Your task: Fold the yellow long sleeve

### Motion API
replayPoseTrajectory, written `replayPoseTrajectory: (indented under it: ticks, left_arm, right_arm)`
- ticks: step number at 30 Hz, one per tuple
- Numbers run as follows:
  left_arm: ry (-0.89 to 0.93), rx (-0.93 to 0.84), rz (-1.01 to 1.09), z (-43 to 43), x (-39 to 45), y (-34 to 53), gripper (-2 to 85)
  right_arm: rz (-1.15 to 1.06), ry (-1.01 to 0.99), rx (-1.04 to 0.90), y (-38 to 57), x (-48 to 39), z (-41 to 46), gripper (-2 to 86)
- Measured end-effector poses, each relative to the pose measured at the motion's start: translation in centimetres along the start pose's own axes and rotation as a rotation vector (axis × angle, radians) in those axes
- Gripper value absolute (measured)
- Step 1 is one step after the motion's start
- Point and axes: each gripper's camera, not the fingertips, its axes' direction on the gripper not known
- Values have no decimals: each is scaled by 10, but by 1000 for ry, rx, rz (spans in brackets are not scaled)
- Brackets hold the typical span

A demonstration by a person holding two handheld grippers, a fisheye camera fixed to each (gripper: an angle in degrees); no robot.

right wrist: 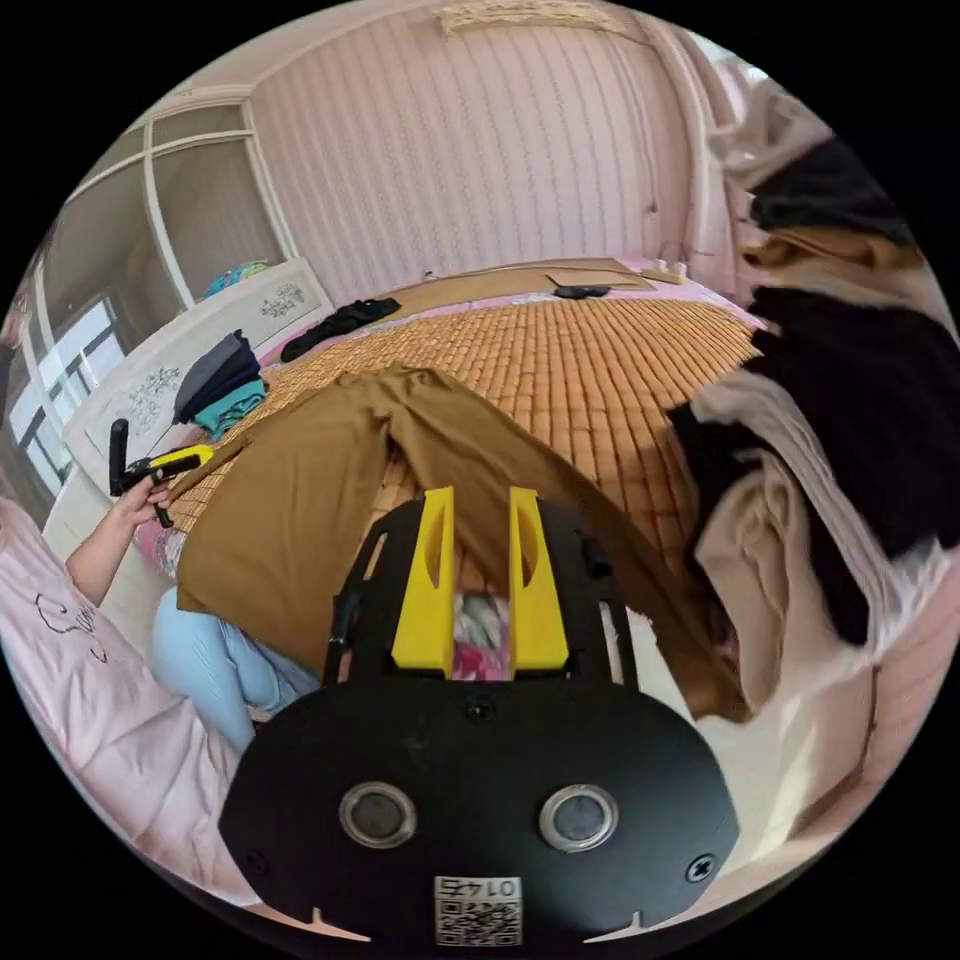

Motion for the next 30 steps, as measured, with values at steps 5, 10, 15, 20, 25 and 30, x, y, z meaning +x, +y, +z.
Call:
replayPoseTrajectory:
  ticks: [5, 10, 15, 20, 25, 30]
  left_arm:
    - [74, -63, 74, 23, 79, -11, 41]
    - [186, -17, 294, 54, 190, -97, 46]
    - [265, -40, 447, 108, 282, -163, 50]
    - [266, -110, 602, 171, 365, -213, 59]
    - [166, -144, 756, 231, 436, -247, 69]
    - [100, -165, 837, 260, 469, -252, 65]
  right_arm:
    - [261, 116, 13, 98, 71, -42, 74]
    - [340, 96, 126, 117, 115, -58, 111]
    - [377, 130, 194, 123, 155, -56, 114]
    - [379, 99, 194, 131, 178, -49, 104]
    - [384, 51, 213, 143, 197, -53, 81]
    - [351, 100, 242, 150, 199, -64, 107]
